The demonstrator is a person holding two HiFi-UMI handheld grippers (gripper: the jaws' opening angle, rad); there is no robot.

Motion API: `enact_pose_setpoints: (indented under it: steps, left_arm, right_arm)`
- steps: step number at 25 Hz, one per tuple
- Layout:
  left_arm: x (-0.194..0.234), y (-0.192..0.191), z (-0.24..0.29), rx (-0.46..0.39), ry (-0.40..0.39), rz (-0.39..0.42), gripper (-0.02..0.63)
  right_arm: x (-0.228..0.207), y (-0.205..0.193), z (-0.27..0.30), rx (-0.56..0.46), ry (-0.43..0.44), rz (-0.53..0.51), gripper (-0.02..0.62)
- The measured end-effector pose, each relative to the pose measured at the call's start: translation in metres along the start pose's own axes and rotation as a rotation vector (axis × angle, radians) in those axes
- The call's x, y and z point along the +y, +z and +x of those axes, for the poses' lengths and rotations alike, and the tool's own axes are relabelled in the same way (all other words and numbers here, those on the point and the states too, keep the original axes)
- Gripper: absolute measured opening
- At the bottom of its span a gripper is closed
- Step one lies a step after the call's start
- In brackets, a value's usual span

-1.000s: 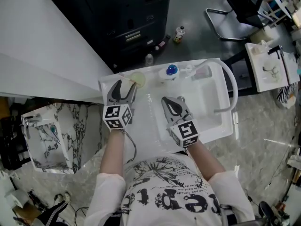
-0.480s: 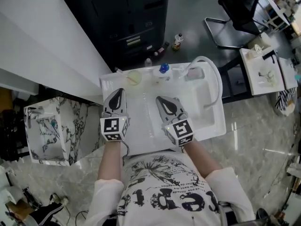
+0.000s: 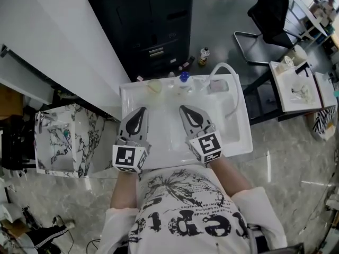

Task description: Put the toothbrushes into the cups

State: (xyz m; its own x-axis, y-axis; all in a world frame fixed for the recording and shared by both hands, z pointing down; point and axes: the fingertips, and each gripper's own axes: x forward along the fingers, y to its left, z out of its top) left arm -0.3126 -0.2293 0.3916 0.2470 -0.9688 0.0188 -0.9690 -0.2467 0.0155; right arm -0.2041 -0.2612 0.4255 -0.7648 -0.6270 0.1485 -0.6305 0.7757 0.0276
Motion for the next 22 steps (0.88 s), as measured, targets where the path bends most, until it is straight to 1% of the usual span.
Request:
enact_pose_setpoints:
  steps: [5, 8, 12, 15, 19, 22]
  left_arm:
    - [-0.011, 0.011, -0.011, 0.000, 0.023, 0.032, 0.014]
    - [-0.013, 0.019, -0.016, -0.016, 0.034, 0.048, 0.014]
    - [-0.012, 0.027, -0.017, -0.030, 0.055, 0.040, 0.014]
    - [-0.013, 0.028, -0.017, -0.028, 0.055, 0.029, 0.014]
    - [-0.018, 0.028, -0.016, -0.026, 0.060, 0.045, 0.014]
    - [-0.022, 0.027, -0.016, -0.022, 0.054, 0.043, 0.014]
  right_arm:
    - [0.001, 0.019, -0.012, -0.048, -0.004, -0.030, -0.008]
    - [0.001, 0.026, -0.016, -0.063, -0.011, -0.041, -0.008]
    - [0.000, 0.029, -0.018, -0.062, -0.015, -0.066, -0.009]
    - [-0.002, 0.029, -0.019, -0.063, -0.025, -0.067, -0.009]
    - [-0.006, 0.027, -0.023, -0.054, -0.032, -0.077, -0.009]
    - [-0.006, 0.026, -0.026, -0.052, -0.036, -0.077, -0.009]
